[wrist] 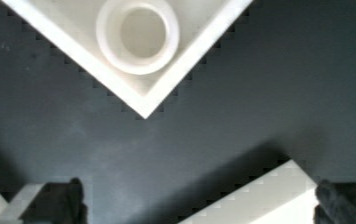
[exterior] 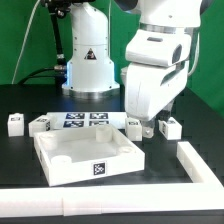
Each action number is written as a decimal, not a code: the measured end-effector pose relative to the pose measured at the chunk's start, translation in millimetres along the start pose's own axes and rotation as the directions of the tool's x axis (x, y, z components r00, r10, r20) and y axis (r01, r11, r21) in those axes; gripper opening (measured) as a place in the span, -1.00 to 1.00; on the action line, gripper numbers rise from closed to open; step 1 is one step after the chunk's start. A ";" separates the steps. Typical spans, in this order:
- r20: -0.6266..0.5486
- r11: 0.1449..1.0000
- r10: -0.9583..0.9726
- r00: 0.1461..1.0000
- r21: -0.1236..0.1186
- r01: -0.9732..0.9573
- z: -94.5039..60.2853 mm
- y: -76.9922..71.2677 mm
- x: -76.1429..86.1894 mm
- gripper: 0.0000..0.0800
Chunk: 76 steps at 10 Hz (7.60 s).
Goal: Assemble one leg
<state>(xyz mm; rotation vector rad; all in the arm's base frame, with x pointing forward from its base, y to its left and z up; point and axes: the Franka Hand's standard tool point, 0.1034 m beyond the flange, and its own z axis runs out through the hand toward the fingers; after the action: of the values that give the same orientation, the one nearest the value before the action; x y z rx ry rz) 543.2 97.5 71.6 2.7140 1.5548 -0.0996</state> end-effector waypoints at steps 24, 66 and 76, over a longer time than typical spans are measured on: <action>-0.037 0.653 -0.756 0.653 0.003 0.757 65.6 -44.8 -169.5 0.62; -0.061 0.923 -0.385 0.921 -0.039 0.383 35.5 -66.8 -45.6 0.62; -0.083 0.928 0.371 0.925 0.031 -0.370 23.7 -98.3 -37.9 0.62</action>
Offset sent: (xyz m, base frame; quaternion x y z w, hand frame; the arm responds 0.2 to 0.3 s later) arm 0.0000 0.0000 0.0000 0.0000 0.0000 0.0000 1.0000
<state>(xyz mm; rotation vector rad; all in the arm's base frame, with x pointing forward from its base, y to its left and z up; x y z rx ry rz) 438.2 113.6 52.3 3.0033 1.0270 0.0134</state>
